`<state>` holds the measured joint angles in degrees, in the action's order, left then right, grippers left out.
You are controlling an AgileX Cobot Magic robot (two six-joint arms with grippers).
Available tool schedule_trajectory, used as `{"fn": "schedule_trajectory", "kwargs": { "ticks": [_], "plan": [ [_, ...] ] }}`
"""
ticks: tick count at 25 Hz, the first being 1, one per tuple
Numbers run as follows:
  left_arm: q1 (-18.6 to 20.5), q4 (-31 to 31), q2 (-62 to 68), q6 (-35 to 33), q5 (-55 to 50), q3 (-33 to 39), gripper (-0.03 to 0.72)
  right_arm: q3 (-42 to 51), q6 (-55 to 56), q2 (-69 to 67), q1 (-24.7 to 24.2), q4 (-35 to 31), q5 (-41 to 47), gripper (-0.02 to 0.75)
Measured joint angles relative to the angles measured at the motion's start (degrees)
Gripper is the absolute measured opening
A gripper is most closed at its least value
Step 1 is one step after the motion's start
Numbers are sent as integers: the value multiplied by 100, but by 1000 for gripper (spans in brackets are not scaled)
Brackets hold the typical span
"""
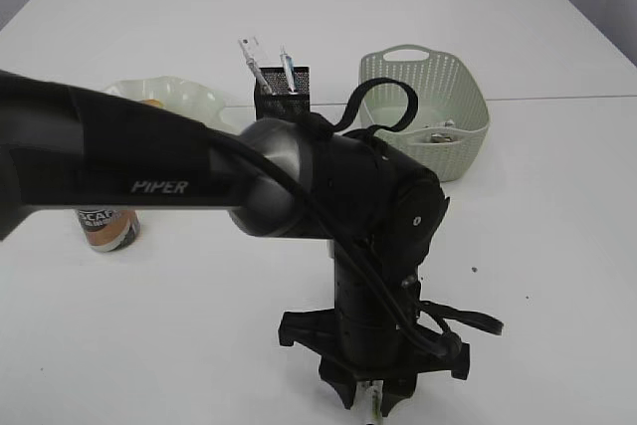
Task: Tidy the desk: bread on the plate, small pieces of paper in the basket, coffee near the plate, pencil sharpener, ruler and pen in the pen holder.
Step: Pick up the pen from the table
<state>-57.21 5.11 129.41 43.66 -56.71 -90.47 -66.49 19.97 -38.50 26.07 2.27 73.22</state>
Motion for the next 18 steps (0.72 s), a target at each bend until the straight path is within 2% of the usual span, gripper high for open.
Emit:
{"fn": "schedule_trajectory", "kwargs": {
  "ticks": [8,18],
  "plan": [
    [0,101,46,-81,-9,0,237,0,0,0,0,0,0,349],
    [0,123,92,-219,-70,-12,172,0,0,0,0,0,0,349]
  ]
}}
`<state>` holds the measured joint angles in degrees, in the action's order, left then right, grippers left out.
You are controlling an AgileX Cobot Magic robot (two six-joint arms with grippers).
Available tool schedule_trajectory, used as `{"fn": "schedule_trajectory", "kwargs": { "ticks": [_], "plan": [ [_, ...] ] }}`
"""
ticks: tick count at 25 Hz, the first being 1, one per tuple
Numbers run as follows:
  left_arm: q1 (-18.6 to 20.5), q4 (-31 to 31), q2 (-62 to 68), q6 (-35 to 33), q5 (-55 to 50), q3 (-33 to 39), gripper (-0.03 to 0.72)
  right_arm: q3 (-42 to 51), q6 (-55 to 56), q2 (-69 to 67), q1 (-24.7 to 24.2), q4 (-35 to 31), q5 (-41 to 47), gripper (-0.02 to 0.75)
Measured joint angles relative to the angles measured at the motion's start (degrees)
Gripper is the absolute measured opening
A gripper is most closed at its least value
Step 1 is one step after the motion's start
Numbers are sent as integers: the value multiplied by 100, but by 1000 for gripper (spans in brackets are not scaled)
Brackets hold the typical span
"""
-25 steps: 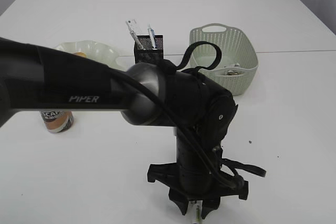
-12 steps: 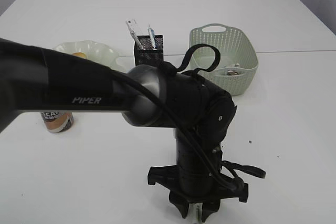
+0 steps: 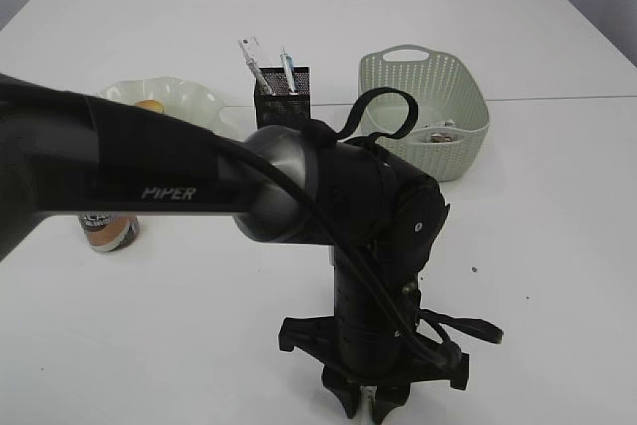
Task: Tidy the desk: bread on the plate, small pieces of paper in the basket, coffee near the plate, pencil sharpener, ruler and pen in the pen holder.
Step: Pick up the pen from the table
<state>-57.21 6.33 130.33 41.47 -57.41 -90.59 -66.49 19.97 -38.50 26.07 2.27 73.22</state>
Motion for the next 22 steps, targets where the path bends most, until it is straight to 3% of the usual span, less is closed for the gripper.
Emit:
{"fn": "schedule_trajectory", "kwargs": {
  "ticks": [9,15,22],
  "plan": [
    [0,89,48,-126,-90,-43,170,0,-9,0,0,0,0,349],
    [0,110,74,-345,-245,-68,69,0,-9,0,0,0,0,349],
    [5,99,74,-709,-300,-78,64,0,-9,0,0,0,0,349]
  ]
}}
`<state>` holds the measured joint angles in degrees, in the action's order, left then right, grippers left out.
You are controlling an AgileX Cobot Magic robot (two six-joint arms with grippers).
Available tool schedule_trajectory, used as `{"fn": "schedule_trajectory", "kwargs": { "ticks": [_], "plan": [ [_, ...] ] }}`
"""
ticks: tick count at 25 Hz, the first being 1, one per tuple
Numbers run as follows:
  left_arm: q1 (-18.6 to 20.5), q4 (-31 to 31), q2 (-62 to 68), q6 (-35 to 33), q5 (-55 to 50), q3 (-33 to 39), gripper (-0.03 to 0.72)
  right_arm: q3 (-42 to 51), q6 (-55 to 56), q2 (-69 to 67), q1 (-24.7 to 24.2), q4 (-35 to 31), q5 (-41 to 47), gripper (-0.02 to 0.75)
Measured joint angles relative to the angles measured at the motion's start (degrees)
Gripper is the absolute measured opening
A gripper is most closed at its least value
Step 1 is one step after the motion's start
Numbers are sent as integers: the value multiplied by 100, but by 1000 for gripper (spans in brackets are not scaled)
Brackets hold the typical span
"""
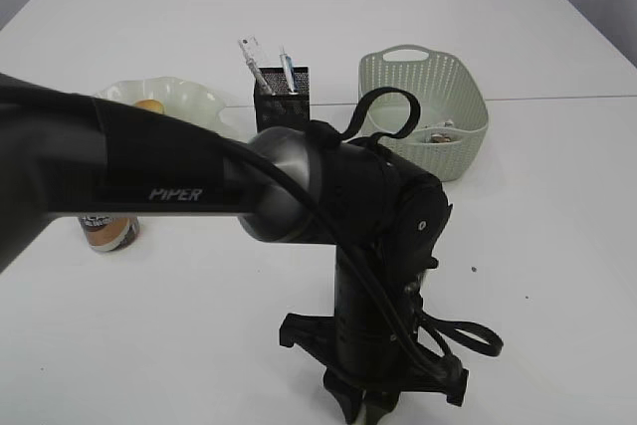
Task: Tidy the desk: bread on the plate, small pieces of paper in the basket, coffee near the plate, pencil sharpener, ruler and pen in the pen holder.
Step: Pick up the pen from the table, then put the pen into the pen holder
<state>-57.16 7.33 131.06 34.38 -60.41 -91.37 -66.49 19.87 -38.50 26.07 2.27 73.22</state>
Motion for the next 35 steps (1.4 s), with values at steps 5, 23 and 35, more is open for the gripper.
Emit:
{"fn": "schedule_trajectory", "kwargs": {
  "ticks": [5,23,35],
  "plan": [
    [-13,-304,-22,-127,-134,0,64,0,0,0,0,0,0,349],
    [540,-733,-1257,-560,-378,51,64,0,0,0,0,0,0,354],
    [1016,-1948,-2268,-514,570,74,63,0,0,0,0,0,0,354]
  ]
}}
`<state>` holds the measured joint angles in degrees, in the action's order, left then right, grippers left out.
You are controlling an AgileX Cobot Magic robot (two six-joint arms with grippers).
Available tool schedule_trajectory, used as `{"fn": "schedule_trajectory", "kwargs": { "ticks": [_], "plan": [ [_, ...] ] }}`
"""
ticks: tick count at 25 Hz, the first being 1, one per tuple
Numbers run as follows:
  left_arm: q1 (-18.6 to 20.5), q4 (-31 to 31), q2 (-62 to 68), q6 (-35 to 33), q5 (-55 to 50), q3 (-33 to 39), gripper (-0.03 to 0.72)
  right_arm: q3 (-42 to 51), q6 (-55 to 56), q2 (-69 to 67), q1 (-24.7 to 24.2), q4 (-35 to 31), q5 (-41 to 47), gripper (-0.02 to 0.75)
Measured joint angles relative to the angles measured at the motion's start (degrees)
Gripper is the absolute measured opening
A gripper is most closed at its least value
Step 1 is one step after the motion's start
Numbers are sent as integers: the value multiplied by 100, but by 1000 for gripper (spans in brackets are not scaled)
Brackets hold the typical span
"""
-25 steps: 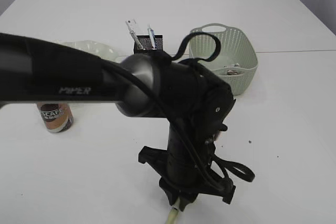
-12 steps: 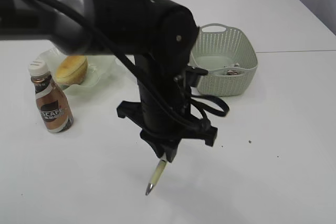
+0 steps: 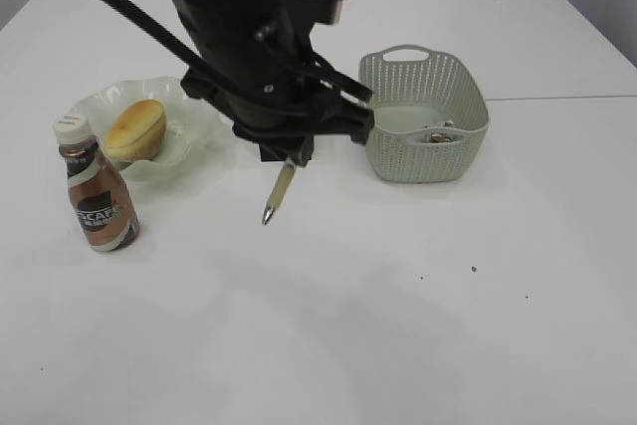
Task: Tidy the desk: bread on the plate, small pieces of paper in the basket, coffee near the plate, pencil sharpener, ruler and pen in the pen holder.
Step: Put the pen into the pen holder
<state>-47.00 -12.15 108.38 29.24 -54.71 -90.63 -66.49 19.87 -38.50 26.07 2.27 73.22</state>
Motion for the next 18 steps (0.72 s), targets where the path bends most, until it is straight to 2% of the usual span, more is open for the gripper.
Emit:
{"fn": "schedule_trajectory", "kwargs": {
  "ticks": [5,12,18],
  "plan": [
    [150,-824,-219,407,644,0,63,0,0,0,0,0,0,353],
    [688,-925,-244,477,1459,10,63,0,0,0,0,0,0,353],
    [1172,-1063,-244,477,2568,10,63,0,0,0,0,0,-20,353]
  ]
}}
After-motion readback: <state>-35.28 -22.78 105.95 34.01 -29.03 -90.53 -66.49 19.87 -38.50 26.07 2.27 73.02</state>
